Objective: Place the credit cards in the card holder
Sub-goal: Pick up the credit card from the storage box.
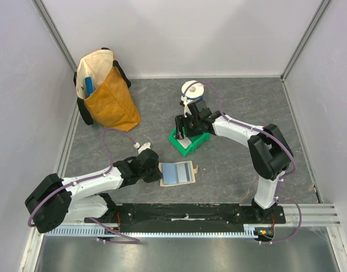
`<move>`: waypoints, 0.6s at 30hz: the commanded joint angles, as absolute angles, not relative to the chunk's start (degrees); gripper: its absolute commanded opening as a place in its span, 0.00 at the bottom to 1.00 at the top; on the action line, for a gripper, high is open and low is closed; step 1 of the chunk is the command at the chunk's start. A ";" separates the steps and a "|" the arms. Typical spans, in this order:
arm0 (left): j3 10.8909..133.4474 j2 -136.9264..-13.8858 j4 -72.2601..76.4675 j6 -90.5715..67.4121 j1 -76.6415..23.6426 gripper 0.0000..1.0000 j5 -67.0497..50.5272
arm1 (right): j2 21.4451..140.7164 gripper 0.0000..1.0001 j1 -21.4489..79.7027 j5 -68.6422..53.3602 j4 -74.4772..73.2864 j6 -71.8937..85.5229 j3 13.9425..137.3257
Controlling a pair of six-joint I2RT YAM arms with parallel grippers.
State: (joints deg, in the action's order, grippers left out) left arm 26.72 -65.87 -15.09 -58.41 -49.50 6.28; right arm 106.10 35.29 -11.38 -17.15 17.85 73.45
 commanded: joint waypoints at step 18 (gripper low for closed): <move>28.48 -67.32 -13.18 -55.37 -47.55 0.02 4.57 | 108.63 0.70 31.73 -23.73 -15.73 17.31 76.29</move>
State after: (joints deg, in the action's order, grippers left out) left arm 26.74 -66.98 -14.46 -57.52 -47.88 4.58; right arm 108.86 32.42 -20.69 -17.10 16.95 74.19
